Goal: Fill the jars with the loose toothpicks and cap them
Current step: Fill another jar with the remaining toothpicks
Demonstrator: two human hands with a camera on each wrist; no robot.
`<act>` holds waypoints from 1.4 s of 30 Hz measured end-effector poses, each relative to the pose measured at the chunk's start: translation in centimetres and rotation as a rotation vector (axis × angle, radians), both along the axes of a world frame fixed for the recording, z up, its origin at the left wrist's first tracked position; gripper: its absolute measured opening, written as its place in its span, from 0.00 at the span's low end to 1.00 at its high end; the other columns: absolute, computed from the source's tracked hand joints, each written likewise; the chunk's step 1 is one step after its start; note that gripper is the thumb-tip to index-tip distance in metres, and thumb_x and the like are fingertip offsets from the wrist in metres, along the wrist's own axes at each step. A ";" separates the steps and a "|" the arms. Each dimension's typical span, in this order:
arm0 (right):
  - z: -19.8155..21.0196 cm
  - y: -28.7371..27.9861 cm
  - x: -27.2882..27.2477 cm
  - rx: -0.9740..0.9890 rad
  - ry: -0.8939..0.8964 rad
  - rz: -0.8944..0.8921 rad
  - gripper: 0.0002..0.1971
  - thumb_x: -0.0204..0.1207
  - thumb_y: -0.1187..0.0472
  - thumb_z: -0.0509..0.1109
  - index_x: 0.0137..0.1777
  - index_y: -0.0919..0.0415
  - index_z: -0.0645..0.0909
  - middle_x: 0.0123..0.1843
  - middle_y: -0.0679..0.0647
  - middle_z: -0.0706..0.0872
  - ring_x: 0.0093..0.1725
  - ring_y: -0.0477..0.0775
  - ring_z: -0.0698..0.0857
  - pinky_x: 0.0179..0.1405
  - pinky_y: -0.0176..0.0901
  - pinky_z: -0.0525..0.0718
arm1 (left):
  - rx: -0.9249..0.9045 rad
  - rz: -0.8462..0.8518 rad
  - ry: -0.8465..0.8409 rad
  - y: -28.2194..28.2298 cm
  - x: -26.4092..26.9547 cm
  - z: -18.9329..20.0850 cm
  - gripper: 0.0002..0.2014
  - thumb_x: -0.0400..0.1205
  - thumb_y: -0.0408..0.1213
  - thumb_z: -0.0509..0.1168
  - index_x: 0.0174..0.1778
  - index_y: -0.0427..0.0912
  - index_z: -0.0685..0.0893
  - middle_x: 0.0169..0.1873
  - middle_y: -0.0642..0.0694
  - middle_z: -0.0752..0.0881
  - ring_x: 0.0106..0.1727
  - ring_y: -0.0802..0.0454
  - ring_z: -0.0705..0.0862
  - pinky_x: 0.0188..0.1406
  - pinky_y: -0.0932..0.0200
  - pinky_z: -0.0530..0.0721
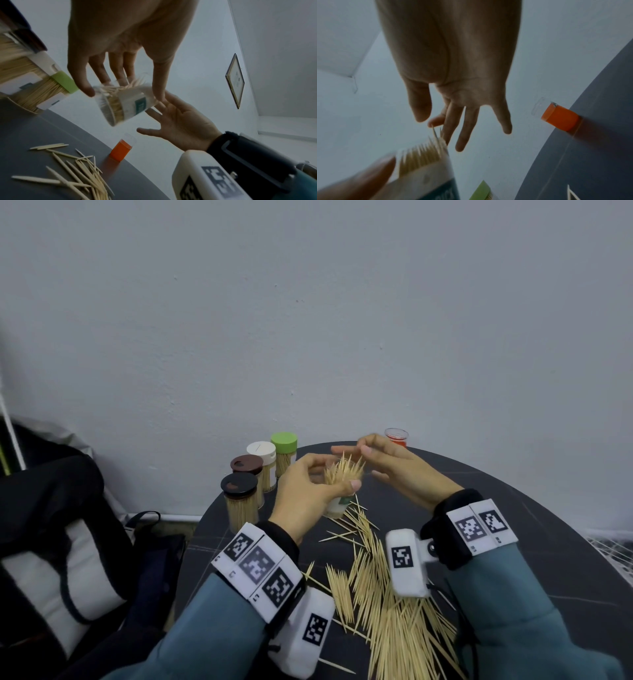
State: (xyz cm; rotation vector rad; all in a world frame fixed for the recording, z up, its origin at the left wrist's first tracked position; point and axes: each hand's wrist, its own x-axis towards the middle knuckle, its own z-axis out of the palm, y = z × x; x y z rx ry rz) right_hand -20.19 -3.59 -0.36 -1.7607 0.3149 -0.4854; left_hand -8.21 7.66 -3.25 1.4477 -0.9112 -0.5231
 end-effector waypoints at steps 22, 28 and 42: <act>-0.2 -0.5 0.4 -0.180 -0.118 -0.113 0.05 0.69 0.74 0.73 0.42 0.66 0.86 0.34 0.49 0.90 0.37 0.45 0.89 0.42 0.32 0.86 | -0.035 0.096 -0.379 0.8 -0.1 0.7 0.26 0.57 0.25 0.83 0.51 0.42 0.85 0.44 0.52 0.85 0.43 0.71 0.78 0.36 0.85 0.71; 0.5 0.2 0.3 -0.236 -0.033 -0.039 0.06 0.68 0.74 0.75 0.41 0.64 0.86 0.34 0.50 0.90 0.36 0.43 0.88 0.42 0.30 0.85 | -0.015 0.143 -0.381 0.7 0.2 0.5 0.27 0.56 0.27 0.84 0.51 0.44 0.85 0.46 0.52 0.87 0.49 0.59 0.81 0.38 0.83 0.72; 0.2 -0.3 0.6 -0.342 0.047 -0.203 0.11 0.63 0.70 0.81 0.34 0.57 0.81 0.31 0.51 0.86 0.29 0.38 0.84 0.38 0.28 0.82 | 0.030 0.127 -0.416 1.0 -0.3 0.7 0.26 0.59 0.30 0.83 0.51 0.46 0.84 0.46 0.54 0.84 0.49 0.61 0.77 0.37 0.86 0.69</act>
